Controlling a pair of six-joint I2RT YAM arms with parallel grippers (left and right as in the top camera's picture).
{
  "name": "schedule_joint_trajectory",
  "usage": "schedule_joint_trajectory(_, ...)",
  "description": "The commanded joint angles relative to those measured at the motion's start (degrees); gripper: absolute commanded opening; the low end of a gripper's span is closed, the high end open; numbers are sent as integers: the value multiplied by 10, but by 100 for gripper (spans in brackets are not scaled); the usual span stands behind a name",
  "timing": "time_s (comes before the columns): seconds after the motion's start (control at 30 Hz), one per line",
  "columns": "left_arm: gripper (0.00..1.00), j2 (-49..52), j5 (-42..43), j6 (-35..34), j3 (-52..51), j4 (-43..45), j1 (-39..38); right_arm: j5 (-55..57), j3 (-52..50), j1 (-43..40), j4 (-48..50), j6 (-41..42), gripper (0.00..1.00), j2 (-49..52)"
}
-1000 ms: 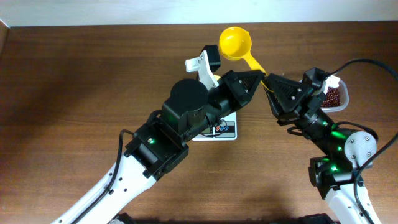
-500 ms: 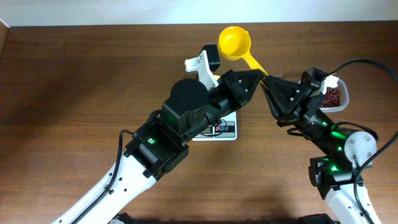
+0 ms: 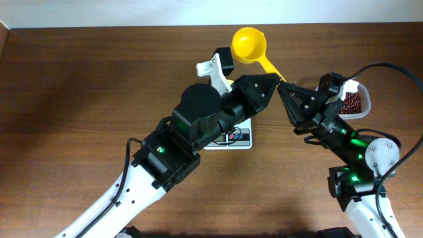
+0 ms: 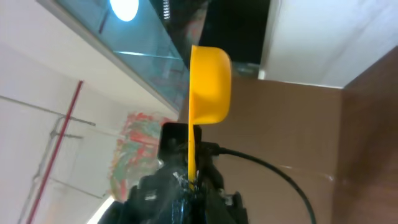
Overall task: Scoop item into bowl and weigh 50g on scale
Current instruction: 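Grasp the scoop handle with the right gripper beside the left, then release the left gripper and carry the scoop right toward the beans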
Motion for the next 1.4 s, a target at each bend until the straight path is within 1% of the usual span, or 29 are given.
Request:
schedule_joint_trajectory(0.0,79,1,4,30,7,-52,-2,-3,7,3,-40,-63,4,-1)
schedule_joint_trajectory(0.03,80,1,4,64,7,-66,-2,-3,7,3,-53,-80,4,-1)
schedule_joint_trajectory(0.1,96,1,6,130,7,-98,-2,-1,8,-3,-89,-123,4,-1)
schedule_joint_trajectory(0.13,99,-1,6,140,7,-125,-2,-4,8,-11,-113,-143,4,-1)
schedule_joint_trajectory(0.17,99,-2,6,160,7,-152,-2,-10,8,-20,-136,-162,4,-1)
schedule_joint_trajectory(0.2,99,-5,10,196,7,-182,-2,-24,8,-31,-155,-192,4,-1)
schedule_joint_trajectory(0.3,99,-21,40,329,7,-259,-2,-43,8,-39,-170,-236,4,-1)
schedule_joint_trajectory(0.37,99,-35,38,377,7,-294,-2,-50,8,-39,-187,-263,4,-1)
schedule_joint_trajectory(0.4,99,-45,24,405,7,-322,-2,-55,8,-39,-214,-283,4,-3)
schedule_joint_trajectory(0.5,99,-56,-67,413,7,-410,-2,-55,8,-39,-275,-334,4,-17)
schedule_joint_trajectory(0.57,99,-57,-98,413,7,-444,-1,-48,15,-39,-326,-368,4,-34)
schedule_joint_trajectory(0.6,99,-57,-100,413,7,-454,0,-36,30,-39,-382,-399,4,-42)
schedule_joint_trajectory(0.67,99,-57,-100,413,7,-462,-1,13,88,-39,-544,-487,4,-55)
schedule_joint_trajectory(0.73,99,-57,-101,413,7,-473,-1,89,191,-38,-742,-585,4,-54)
schedule_joint_trajectory(0.77,99,-57,-101,413,7,-473,-1,124,240,-38,-818,-615,4,-50)
schedule_joint_trajectory(0.87,99,-57,-101,413,7,-475,-1,208,359,-38,-984,-685,4,-39)
schedule_joint_trajectory(0.93,99,-57,-101,413,7,-480,-1,277,416,-38,-1074,-713,4,-32)
schedule_joint_trajectory(1.03,99,-57,-101,413,7,-489,-1,326,449,-38,-1138,-739,4,-28)
schedule_joint_trajectory(1.13,99,-57,-102,413,7,-497,-1,375,449,-38,-1194,-742,4,-19)
schedule_joint_trajectory(1.23,99,-57,-102,413,7,-514,-1,376,449,-38,-1225,-742,4,-15)
schedule_joint_trajectory(1.37,99,-57,-101,413,7,-518,-1,376,449,-38,-1244,-741,4,-15)
